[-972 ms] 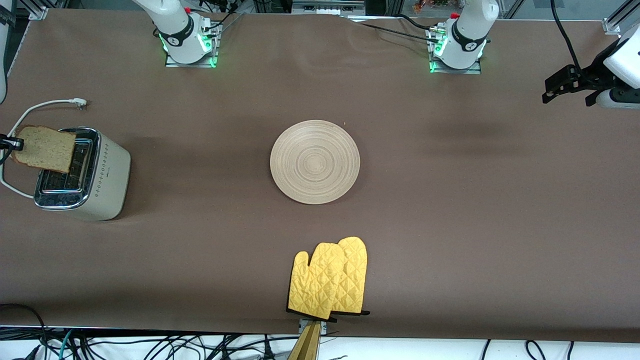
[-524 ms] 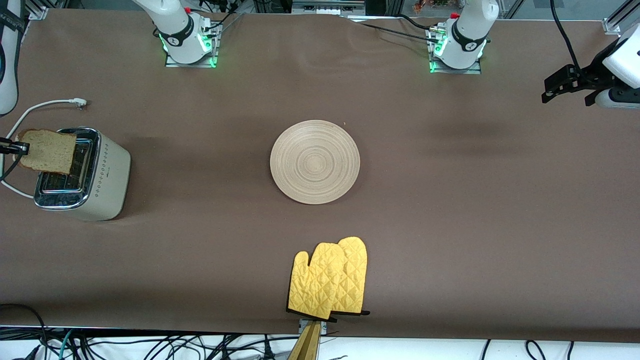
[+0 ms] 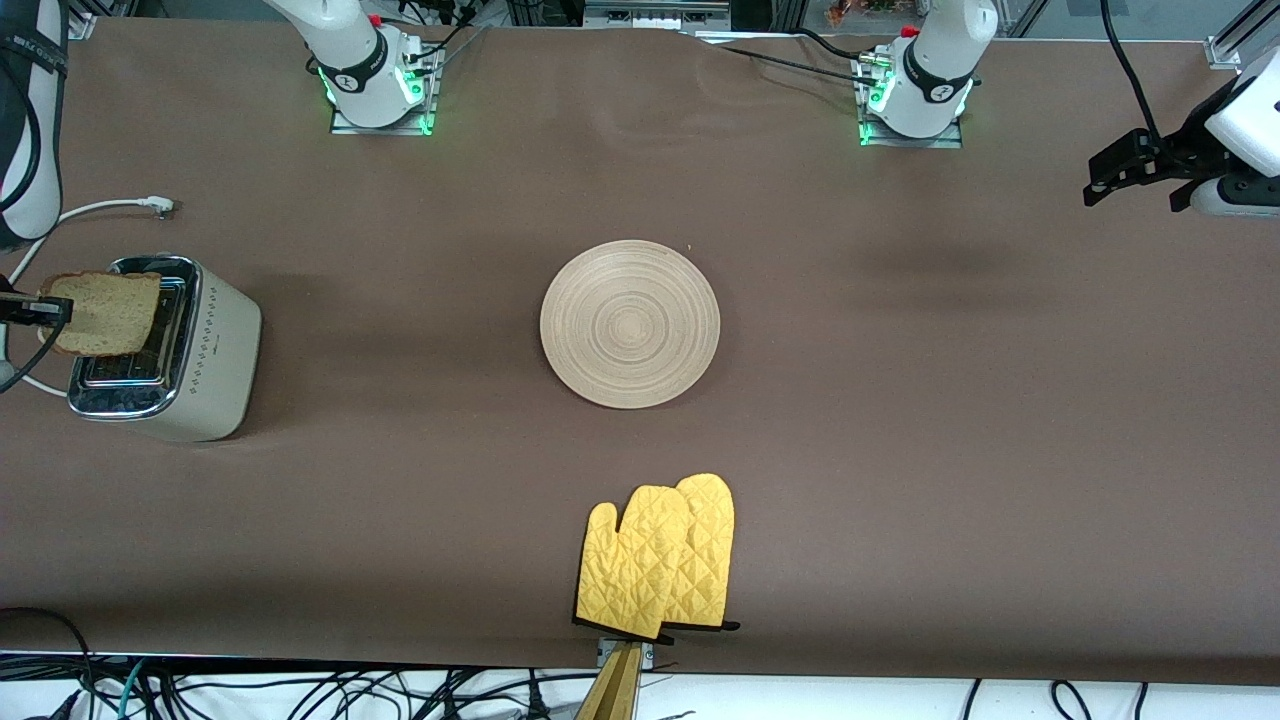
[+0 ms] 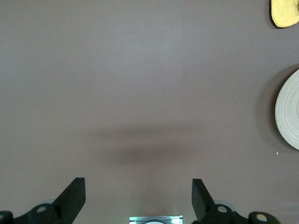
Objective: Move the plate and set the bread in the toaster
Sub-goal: 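Lower the bread into the toaster slot and open the right gripper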
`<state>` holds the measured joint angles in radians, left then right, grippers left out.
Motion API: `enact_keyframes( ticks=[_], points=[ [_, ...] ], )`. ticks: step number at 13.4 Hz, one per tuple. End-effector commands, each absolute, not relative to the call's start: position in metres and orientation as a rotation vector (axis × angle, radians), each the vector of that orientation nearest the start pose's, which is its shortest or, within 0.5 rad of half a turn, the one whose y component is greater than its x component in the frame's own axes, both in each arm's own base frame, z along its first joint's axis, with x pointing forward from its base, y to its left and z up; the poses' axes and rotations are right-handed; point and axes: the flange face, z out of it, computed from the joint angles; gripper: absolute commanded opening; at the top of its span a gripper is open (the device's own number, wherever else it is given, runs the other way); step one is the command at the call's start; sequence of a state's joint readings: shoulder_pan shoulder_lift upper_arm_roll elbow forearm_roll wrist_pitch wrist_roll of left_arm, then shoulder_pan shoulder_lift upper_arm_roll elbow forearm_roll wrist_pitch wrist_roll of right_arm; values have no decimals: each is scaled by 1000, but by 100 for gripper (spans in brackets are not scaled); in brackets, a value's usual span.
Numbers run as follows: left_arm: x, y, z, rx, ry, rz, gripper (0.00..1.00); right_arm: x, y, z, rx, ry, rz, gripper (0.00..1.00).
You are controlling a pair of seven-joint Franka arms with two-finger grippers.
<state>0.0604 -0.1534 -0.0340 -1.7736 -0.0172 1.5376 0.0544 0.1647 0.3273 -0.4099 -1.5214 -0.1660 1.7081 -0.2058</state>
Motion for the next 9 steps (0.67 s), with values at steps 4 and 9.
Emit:
enact_keyframes(
  ticks=[4,9],
  points=[
    [500,8,616,-3168,31,132,100,644,-131,475,-3476,-142,206,0],
    [500,8,616,-3168,31,132,100,647,-124,456,-3477,-152,253,0]
  ],
)
